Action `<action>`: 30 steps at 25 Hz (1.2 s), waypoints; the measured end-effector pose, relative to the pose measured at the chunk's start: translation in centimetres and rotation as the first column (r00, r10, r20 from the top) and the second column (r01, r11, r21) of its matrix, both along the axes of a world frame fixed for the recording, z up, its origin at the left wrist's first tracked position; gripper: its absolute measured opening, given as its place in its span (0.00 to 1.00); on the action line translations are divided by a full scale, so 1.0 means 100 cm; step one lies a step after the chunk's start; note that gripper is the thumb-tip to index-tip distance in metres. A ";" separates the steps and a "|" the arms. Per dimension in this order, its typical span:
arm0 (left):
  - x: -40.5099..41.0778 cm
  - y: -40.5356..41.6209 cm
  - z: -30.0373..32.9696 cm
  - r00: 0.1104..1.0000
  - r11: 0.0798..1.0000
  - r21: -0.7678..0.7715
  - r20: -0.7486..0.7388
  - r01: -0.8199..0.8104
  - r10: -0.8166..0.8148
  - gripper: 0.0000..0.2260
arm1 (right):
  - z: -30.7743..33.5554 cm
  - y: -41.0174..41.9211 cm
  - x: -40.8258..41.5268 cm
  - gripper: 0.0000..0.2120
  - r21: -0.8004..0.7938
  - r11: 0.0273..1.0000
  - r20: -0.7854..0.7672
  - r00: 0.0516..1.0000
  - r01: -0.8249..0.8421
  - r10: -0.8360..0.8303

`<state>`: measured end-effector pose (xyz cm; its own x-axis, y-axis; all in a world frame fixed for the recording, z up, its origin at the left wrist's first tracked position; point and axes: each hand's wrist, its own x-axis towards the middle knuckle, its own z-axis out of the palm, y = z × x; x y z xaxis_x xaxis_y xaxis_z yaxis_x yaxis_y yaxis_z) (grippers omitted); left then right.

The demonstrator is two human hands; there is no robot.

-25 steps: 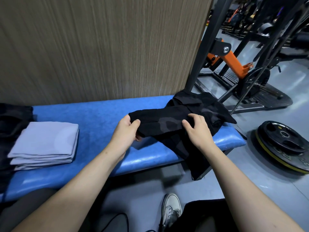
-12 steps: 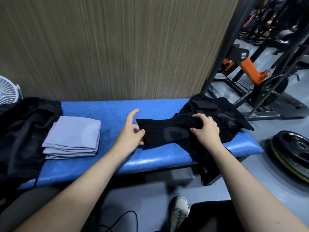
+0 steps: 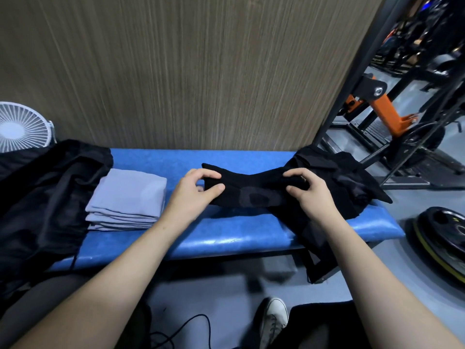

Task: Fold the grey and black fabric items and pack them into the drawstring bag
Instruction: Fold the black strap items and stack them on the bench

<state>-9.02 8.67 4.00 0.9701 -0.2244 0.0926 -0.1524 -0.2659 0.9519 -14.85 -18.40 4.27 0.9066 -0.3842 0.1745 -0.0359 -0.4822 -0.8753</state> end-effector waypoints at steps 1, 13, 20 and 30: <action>0.000 0.006 0.001 1.000 1.000 -0.007 0.012 -0.014 0.014 0.07 | 0.001 0.005 0.001 0.16 0.135 0.991 -0.012 1.000 -0.015 0.017; -0.001 0.063 0.012 0.982 0.996 -0.077 0.183 -0.034 0.047 0.15 | -0.004 0.036 0.015 0.25 0.767 0.632 -0.181 0.908 -0.111 0.379; 0.002 0.071 0.020 0.973 0.989 -0.150 0.231 0.018 0.017 0.15 | -0.005 0.032 0.012 0.25 0.817 0.554 -0.119 0.894 -0.159 0.433; 0.003 0.071 0.005 0.982 0.991 -0.122 0.186 0.057 -0.034 0.14 | 0.007 0.024 0.001 0.20 0.872 0.436 -0.009 0.882 -0.224 0.472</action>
<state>-8.76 15.78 4.53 0.9230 -0.2428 0.2986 -0.3368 -0.1341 0.9320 -14.77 -15.95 4.96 0.9578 0.1266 -0.2581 -0.2874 0.4440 -0.8487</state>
